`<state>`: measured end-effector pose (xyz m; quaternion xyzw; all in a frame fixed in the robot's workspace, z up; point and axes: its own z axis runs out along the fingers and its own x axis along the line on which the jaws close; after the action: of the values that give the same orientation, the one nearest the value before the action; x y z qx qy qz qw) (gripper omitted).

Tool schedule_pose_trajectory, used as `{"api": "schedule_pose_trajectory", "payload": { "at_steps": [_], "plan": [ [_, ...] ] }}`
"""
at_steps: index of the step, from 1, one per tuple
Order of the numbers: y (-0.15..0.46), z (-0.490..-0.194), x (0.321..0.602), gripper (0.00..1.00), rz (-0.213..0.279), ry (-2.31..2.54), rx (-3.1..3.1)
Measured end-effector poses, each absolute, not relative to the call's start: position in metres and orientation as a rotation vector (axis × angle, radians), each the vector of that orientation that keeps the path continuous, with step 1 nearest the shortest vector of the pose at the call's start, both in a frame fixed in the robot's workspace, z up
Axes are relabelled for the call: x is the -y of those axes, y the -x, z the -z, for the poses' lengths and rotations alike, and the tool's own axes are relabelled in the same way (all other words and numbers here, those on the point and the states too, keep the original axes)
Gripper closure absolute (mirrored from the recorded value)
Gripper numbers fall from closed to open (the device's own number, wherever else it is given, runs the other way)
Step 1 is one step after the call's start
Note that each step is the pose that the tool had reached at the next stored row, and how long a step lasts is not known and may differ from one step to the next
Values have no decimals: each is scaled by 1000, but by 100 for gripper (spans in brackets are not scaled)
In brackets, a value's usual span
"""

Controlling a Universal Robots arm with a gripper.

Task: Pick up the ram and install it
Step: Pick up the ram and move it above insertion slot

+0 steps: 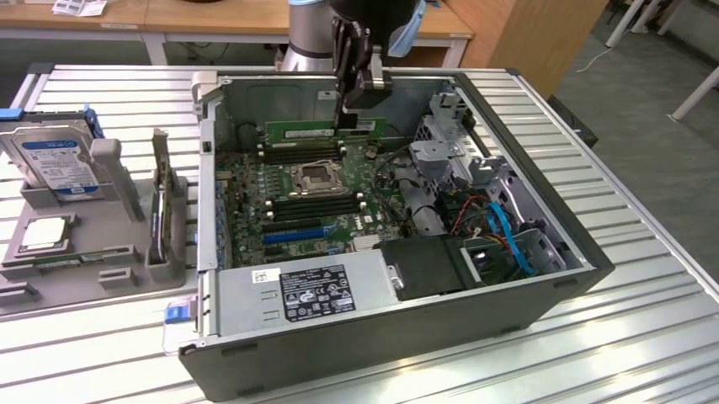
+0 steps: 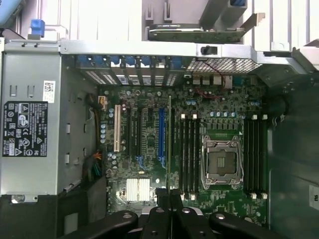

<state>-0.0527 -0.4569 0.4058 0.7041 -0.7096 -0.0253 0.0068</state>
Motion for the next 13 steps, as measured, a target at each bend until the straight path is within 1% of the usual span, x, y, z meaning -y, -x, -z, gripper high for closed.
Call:
{"api": "schedule_pose_trajectory", "payload": {
  "at_steps": [13],
  "plan": [
    [53,-404,433,89,79,-2202,2220]
  ]
}}
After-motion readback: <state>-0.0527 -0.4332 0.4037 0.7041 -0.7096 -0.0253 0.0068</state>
